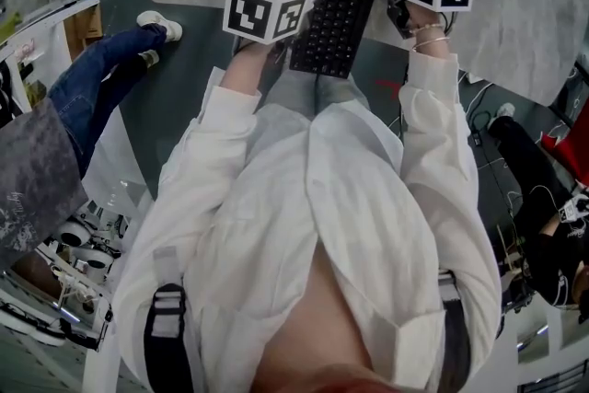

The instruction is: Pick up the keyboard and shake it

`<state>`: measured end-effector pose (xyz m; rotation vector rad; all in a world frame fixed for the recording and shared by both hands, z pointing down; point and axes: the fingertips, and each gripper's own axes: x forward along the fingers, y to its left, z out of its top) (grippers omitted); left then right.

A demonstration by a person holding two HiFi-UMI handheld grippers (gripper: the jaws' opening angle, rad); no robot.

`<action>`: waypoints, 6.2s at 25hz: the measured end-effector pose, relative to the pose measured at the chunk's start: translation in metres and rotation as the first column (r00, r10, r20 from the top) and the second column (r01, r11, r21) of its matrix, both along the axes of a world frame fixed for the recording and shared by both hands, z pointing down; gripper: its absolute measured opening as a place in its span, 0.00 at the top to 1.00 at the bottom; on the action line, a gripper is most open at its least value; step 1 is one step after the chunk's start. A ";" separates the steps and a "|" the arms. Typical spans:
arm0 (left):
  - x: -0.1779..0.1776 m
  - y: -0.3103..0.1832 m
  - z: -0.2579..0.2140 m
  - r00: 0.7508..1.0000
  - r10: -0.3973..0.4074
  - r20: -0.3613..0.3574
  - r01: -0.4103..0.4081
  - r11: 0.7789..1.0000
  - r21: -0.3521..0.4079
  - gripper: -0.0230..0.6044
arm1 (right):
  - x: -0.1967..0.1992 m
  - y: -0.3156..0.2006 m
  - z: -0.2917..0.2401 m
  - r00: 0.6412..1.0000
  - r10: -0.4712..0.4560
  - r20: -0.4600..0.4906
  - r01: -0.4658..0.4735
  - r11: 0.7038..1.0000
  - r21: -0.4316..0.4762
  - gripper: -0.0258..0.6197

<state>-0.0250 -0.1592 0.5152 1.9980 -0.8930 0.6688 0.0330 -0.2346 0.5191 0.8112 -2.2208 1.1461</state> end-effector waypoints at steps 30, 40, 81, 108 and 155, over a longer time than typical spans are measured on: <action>0.003 0.001 0.004 0.999 0.024 0.033 -0.023 0.999 -0.030 0.66 | 0.010 0.000 0.010 0.977 -0.062 -0.205 0.055 0.998 -0.043 0.47; 0.004 0.003 0.009 0.996 0.048 0.074 -0.047 0.999 -0.019 0.66 | 0.024 -0.012 0.013 0.884 -0.116 -0.453 0.163 0.985 0.065 0.45; -0.005 -0.012 -0.142 0.996 -0.008 0.091 -0.032 0.906 0.423 0.91 | 0.008 0.030 -0.157 0.980 0.091 -0.178 0.021 0.836 0.549 0.78; 0.011 0.039 -0.282 0.997 -0.018 -0.073 0.065 0.683 0.728 0.94 | -0.010 0.121 -0.303 0.992 0.032 0.119 -0.113 0.631 0.768 0.91; 0.030 0.064 -0.249 0.994 0.079 -0.072 -0.013 0.760 0.650 0.94 | -0.025 0.152 -0.263 0.982 -0.168 -0.084 0.182 0.738 0.650 0.92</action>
